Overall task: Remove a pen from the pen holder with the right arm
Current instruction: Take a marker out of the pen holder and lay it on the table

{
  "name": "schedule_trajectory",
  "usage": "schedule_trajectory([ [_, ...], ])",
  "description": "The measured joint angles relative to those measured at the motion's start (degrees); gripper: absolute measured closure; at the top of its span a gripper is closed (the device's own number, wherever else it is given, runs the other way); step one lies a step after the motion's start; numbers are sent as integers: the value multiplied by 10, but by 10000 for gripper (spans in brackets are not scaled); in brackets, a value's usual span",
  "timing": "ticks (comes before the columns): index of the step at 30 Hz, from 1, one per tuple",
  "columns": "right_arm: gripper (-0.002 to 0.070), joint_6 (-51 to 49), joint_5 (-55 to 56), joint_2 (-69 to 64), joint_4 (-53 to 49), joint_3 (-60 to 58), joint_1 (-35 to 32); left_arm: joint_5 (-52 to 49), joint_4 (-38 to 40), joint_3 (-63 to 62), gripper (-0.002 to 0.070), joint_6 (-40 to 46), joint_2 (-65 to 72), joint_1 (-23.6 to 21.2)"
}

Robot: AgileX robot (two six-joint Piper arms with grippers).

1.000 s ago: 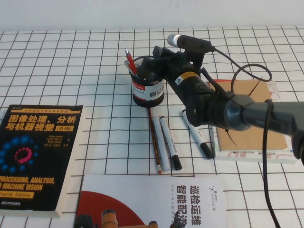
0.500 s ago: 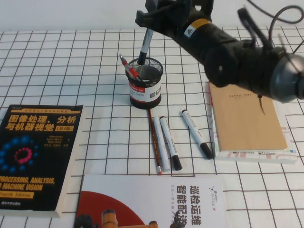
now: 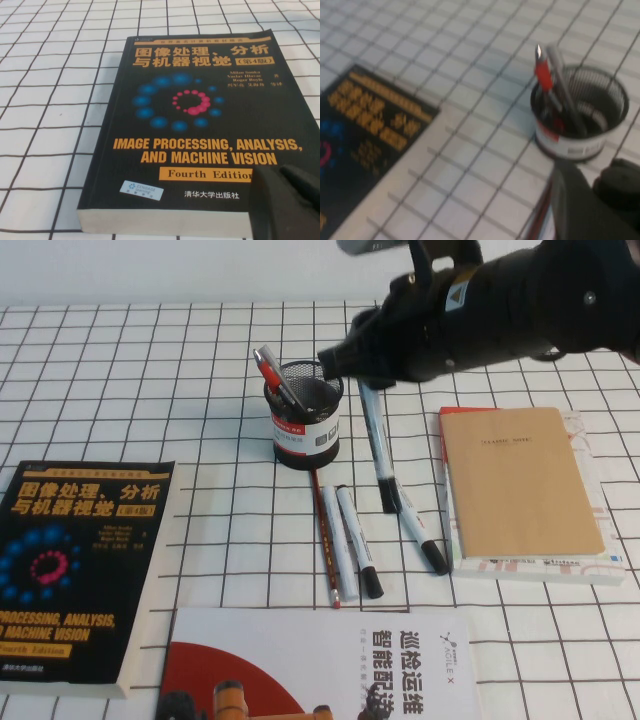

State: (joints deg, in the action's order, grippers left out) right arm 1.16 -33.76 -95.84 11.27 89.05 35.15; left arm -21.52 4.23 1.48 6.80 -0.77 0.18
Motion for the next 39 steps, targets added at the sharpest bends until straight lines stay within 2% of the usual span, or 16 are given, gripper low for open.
schedule_trajectory([
  [4, 566, -21, -91, -13, 1, 0, -5, 0, 0, 0, 680, 0, 0, 0],
  [12, 566, -25, -165, -89, 35, 15, -35, 0, 0, 0, 679, 0, 0, 0],
  [26, 566, -25, -217, -262, 56, 158, -51, 0, 0, 0, 679, 0, 0, 0],
  [39, 566, -12, -218, -334, 95, 188, -65, 0, 0, 0, 680, 0, 0, 0],
])
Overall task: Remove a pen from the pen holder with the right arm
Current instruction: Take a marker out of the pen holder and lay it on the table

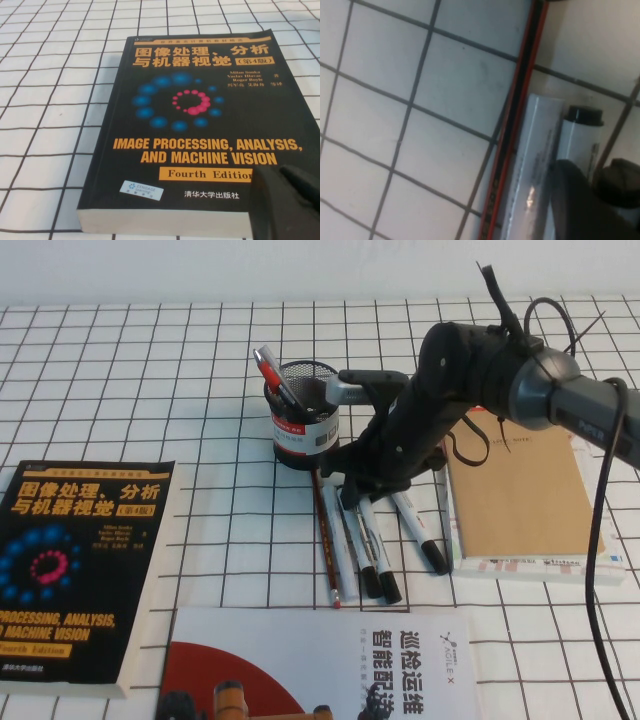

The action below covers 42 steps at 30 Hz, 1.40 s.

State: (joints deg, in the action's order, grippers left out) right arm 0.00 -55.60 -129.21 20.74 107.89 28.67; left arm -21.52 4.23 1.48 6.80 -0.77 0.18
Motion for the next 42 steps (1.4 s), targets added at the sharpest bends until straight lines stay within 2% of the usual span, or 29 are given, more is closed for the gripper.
schedule_trajectory([
  [7, 562, 0, 17, -9, 18, 0, -2, 0, 0, 0, 679, 0, 0, 0],
  [16, 421, 0, 31, -13, 19, 0, -2, 0, 0, 0, 680, 0, 0, 0],
  [24, 398, 0, 24, -8, 13, 3, -2, 0, 0, 0, 679, 0, 0, 0],
  [34, 341, -4, -16, 96, -33, 4, 4, 0, 0, 0, 680, 0, 0, 0],
  [38, 380, -12, -29, 146, -61, -16, 26, 0, 0, 0, 680, 0, 0, 0],
  [42, 518, -14, 7, 229, -82, -91, 52, 0, 0, 0, 679, 0, 0, 0],
])
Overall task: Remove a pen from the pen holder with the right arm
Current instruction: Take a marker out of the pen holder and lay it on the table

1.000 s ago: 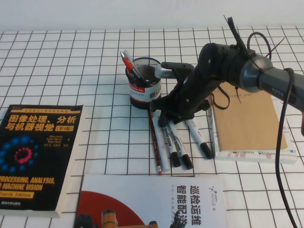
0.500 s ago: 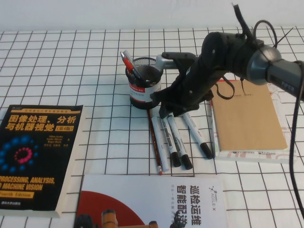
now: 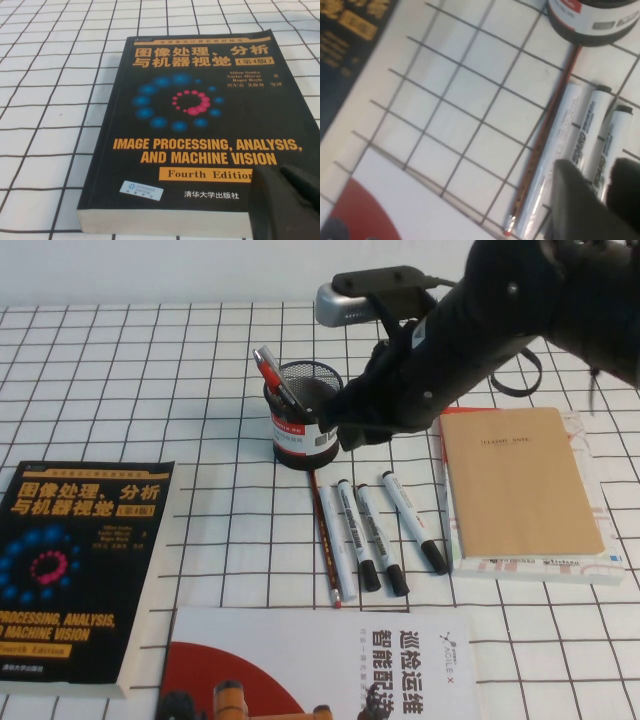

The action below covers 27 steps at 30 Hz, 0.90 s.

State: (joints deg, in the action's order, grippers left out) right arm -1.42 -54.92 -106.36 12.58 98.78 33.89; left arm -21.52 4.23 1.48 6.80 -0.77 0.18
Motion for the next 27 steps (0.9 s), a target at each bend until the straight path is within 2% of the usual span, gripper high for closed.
schedule_trajectory([
  [3, 624, 0, 58, 79, -7, -83, 14, 0, 0, 0, 679, 0, 0, 0],
  [6, 672, 0, 102, 164, -15, -169, 18, 0, 0, 0, 680, 0, 0, 0],
  [18, 690, 0, 41, 418, -40, -376, 18, 0, 0, 0, 679, 0, 0, 0],
  [27, 690, 0, -53, 526, -50, -422, 18, 0, 0, 0, 680, 0, 0, 0],
])
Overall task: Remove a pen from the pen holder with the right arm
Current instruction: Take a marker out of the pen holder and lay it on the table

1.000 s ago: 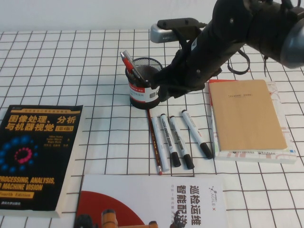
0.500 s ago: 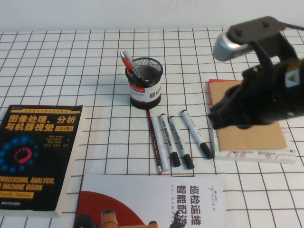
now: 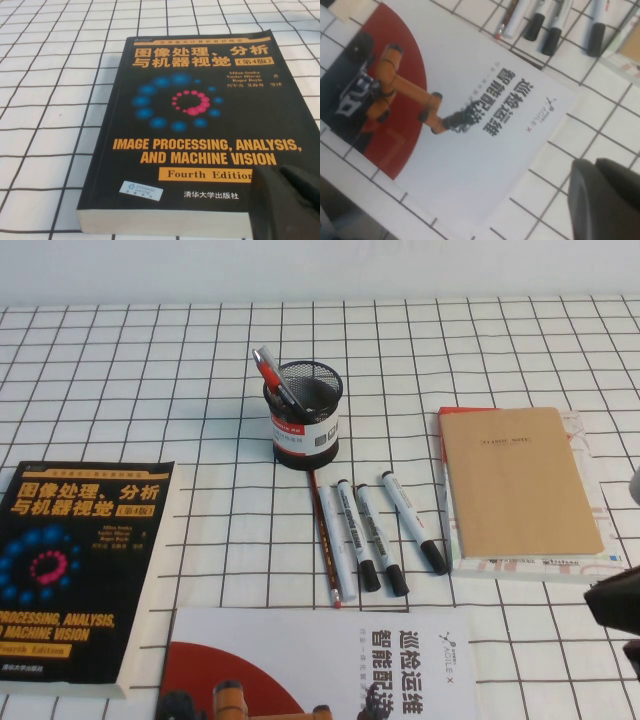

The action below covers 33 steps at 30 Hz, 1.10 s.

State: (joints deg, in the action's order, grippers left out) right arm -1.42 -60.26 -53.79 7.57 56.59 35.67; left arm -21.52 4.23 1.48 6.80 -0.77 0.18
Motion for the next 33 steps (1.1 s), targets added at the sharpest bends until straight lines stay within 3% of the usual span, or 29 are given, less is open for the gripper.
schedule_trajectory([
  [6, 691, 0, -25, 6, -39, -4, 0, 0, 0, 0, 680, 0, 0, 0],
  [10, 691, -15, 32, 21, -76, -48, -5, 0, 0, 0, 680, 0, 0, 0],
  [18, 692, -26, 355, 149, -94, -327, -153, 0, 0, 0, 680, 0, 0, 1],
  [24, 692, -28, 531, 294, -50, -512, -260, 0, 0, 0, 679, 0, 0, 1],
  [33, 692, -28, 535, 448, -40, -580, -289, 0, 0, 0, 680, 0, 0, 1],
])
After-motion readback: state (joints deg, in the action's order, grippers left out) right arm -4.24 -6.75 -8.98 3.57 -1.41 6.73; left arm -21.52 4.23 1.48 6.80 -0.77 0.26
